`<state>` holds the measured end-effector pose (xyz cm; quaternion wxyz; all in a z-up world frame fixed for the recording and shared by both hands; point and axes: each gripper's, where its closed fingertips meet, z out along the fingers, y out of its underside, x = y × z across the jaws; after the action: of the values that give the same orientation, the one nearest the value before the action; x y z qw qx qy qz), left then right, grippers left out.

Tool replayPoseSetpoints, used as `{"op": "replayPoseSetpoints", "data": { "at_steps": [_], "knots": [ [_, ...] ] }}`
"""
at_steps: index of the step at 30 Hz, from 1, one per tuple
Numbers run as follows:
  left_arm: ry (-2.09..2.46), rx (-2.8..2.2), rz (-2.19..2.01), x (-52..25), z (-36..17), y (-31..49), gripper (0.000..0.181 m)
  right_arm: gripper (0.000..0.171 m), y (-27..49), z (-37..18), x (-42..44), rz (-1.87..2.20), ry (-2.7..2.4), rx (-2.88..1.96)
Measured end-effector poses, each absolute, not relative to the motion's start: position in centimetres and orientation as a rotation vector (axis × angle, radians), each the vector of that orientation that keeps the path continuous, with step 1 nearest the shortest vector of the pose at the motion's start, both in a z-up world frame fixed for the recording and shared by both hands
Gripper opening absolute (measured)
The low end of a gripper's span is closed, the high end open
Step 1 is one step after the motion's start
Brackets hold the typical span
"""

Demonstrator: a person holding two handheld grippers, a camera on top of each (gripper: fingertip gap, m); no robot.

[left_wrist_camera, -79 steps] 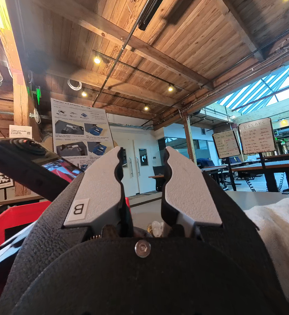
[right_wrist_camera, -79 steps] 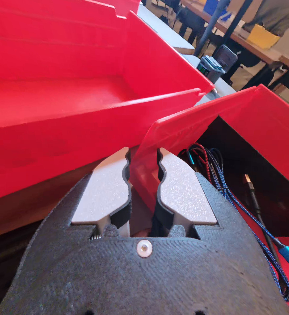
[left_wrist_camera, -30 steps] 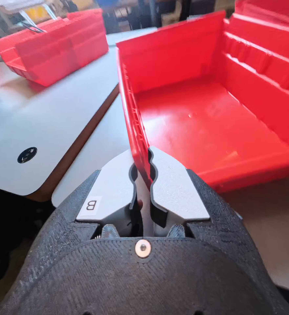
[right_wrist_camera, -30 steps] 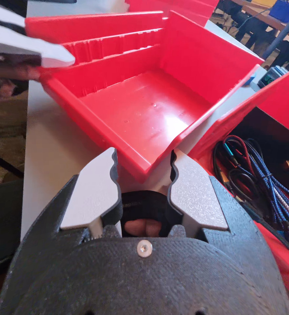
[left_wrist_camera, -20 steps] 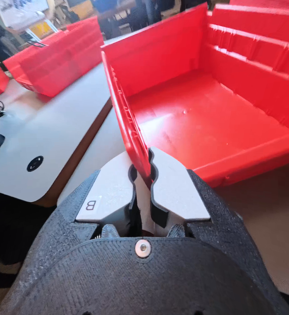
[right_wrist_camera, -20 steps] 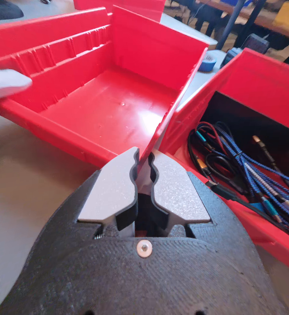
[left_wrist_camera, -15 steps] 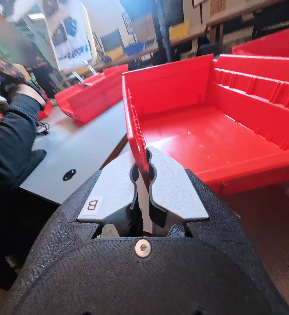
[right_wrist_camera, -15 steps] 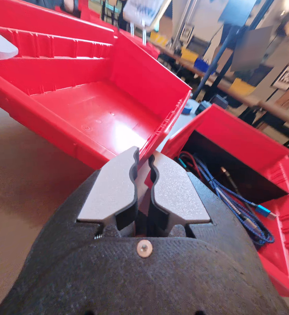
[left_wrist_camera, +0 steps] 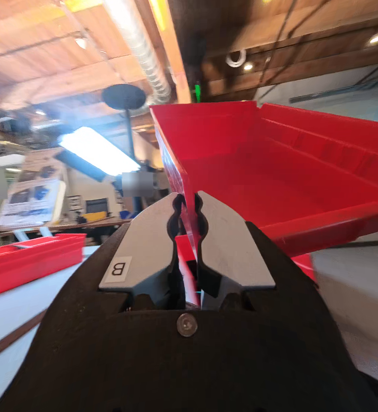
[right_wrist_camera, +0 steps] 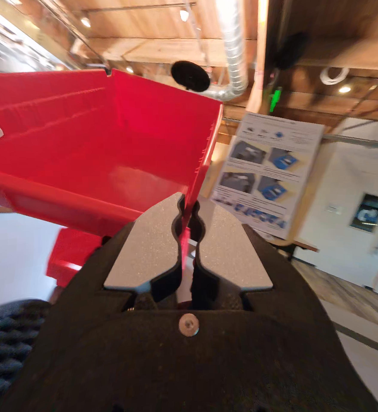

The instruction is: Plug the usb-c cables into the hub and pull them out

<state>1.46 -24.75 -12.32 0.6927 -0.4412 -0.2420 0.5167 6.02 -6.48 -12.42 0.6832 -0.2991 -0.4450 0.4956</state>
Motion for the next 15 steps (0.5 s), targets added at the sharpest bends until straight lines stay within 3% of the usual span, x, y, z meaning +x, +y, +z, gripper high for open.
{"op": "replayPoseSetpoints", "data": {
  "at_steps": [9,15],
  "knots": [
    [-0.398,-1.318,0.681,3.0,-16.4,-4.8,0.015,0.005,10.3,-16.4,13.9,0.725,-0.825,-0.920],
    [-0.235,-1.553,0.625,2.8,-20.3,4.8,0.016,0.005,18.3,-20.1,15.4,0.556,-0.839,-1.147]
  ]
}}
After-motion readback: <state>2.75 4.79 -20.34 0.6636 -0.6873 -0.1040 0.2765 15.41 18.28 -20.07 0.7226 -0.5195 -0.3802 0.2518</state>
